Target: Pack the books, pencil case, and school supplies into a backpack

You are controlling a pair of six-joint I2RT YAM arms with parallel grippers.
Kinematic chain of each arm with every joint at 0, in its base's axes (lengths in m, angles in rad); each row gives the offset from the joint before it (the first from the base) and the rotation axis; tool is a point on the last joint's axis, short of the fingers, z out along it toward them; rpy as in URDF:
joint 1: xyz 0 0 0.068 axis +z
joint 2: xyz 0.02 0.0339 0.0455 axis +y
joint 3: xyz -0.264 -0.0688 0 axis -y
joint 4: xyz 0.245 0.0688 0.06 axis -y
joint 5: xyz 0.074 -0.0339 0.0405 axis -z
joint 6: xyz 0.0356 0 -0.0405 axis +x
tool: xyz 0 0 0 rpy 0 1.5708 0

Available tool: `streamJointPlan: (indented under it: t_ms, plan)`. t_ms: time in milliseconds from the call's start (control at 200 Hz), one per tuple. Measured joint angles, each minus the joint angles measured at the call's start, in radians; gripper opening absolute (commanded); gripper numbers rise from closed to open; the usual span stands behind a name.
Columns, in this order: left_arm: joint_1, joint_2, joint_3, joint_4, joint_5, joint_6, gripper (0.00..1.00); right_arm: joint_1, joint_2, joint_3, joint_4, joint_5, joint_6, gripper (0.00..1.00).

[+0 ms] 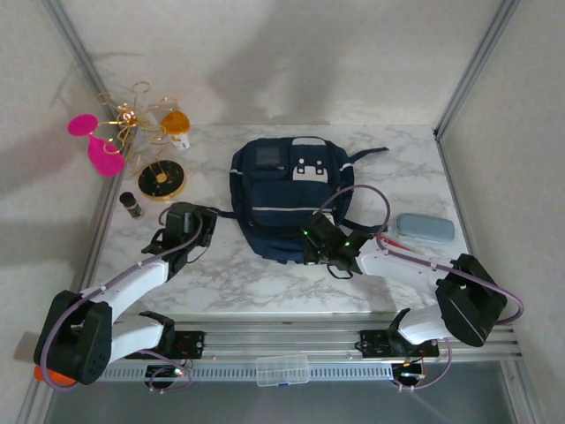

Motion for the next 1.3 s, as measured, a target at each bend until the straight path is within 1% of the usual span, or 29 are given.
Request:
streamJointPlan:
  t_ms: [85, 165, 245, 275, 325, 390, 466, 536, 596, 666, 771, 901, 981, 1031, 1096, 1171, 1231, 1302]
  plan:
    - [0.008, 0.002, 0.01, -0.021, 0.003, 0.038, 0.0, 0.017, 0.009, 0.02, -0.019, 0.005, -0.005, 0.0]
    - [-0.008, 0.005, 0.016, -0.023, 0.016, 0.054, 0.0, 0.047, 0.03, 0.055, -0.015, -0.011, -0.012, 0.0]
    - [-0.054, 0.001, 0.016, -0.024, 0.015, 0.055, 0.18, 0.069, 0.06, 0.091, -0.01, -0.035, -0.016, 0.0]
    - [-0.081, -0.003, 0.015, -0.024, 0.011, 0.048, 0.26, 0.074, 0.072, 0.105, -0.008, -0.045, -0.02, 0.0]
    - [-0.138, -0.017, 0.014, -0.023, 0.002, 0.033, 0.42, 0.08, 0.088, 0.122, -0.002, -0.061, -0.028, 0.0]
    - [-0.208, -0.034, 0.012, -0.013, -0.006, 0.008, 0.57, 0.082, 0.099, 0.132, 0.011, -0.082, -0.04, 0.0]
    - [-0.288, -0.036, 0.0, 0.021, -0.024, -0.046, 0.69, 0.082, 0.113, 0.147, 0.013, -0.1, -0.055, 0.0]
    - [-0.363, -0.021, -0.019, 0.058, -0.051, -0.098, 0.76, 0.082, 0.125, 0.159, 0.013, -0.112, -0.061, 0.0]
    - [-0.408, 0.022, -0.027, 0.099, -0.061, -0.138, 0.81, 0.082, 0.127, 0.162, 0.013, -0.121, -0.068, 0.0]
    - [-0.435, 0.098, -0.026, 0.159, -0.076, -0.179, 0.83, 0.082, 0.127, 0.162, 0.011, -0.133, -0.075, 0.0]
    - [-0.448, 0.211, -0.003, 0.235, -0.103, -0.227, 0.84, 0.082, 0.127, 0.162, 0.008, -0.145, -0.083, 0.0]
    - [-0.467, 0.313, 0.029, 0.298, -0.119, -0.284, 0.82, 0.081, 0.127, 0.162, -0.002, -0.143, -0.099, 0.0]
    - [-0.473, 0.351, 0.048, 0.32, -0.122, -0.313, 0.74, 0.08, 0.127, 0.162, -0.009, -0.139, -0.109, 0.0]
    - [-0.475, 0.372, 0.058, 0.328, -0.124, -0.322, 0.68, 0.079, 0.129, 0.162, -0.011, -0.135, -0.113, 0.0]
    - [-0.477, 0.39, 0.066, 0.332, -0.128, -0.338, 0.56, 0.077, 0.133, 0.162, -0.011, -0.127, -0.121, 0.0]
    - [-0.479, 0.405, 0.066, 0.332, -0.128, -0.345, 0.47, 0.077, 0.136, 0.162, -0.013, -0.114, -0.129, 0.0]
    - [-0.483, 0.408, 0.066, 0.331, -0.129, -0.355, 0.46, 0.077, 0.139, 0.167, -0.021, -0.095, -0.13, 0.0]
    - [-0.493, 0.406, 0.066, 0.329, -0.142, -0.361, 0.5, 0.077, 0.146, 0.187, -0.046, -0.079, -0.13, 0.0]
